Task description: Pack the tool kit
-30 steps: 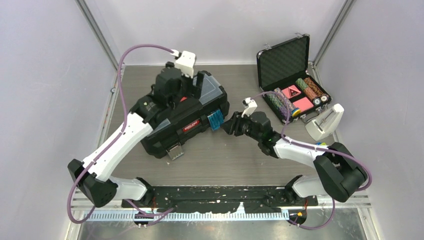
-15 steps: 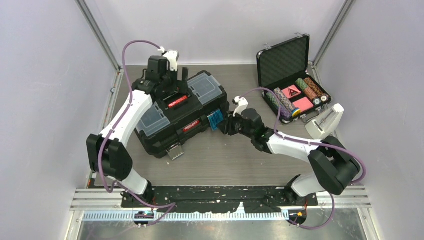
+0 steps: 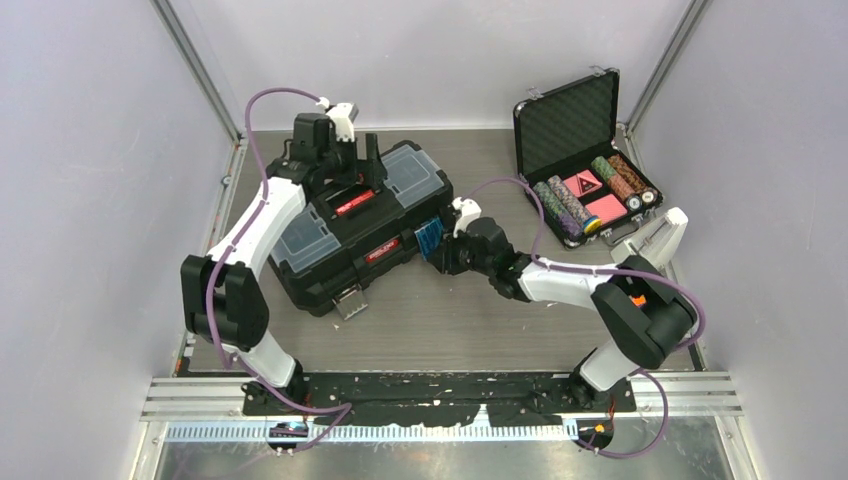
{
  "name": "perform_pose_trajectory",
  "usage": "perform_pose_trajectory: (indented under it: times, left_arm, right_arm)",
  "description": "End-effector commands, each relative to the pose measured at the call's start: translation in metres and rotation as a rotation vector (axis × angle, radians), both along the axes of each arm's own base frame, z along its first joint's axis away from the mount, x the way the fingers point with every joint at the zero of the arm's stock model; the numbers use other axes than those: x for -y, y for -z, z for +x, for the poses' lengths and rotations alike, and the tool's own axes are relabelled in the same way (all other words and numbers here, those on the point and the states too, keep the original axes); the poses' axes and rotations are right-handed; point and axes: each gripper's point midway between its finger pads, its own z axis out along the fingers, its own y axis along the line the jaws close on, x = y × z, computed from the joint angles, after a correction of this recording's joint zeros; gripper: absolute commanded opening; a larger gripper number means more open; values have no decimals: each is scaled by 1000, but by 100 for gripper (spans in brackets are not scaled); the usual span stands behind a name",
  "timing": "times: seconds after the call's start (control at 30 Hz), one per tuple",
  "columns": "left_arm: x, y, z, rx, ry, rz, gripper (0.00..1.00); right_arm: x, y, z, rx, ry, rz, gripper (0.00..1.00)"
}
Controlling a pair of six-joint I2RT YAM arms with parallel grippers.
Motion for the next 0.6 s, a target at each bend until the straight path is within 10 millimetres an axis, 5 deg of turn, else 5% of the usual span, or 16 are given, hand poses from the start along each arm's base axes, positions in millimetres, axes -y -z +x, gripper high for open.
perform_pose_trajectory:
  times: [0.0,0.57]
  left_arm:
    - [24,66,-44,-283,76,-72,93]
    - [74,115,-90,-438,228,-74,91]
  right_arm:
    - [-10,-7,26,72,42,12,27]
    - [-26,-7,65,191,93,33,26]
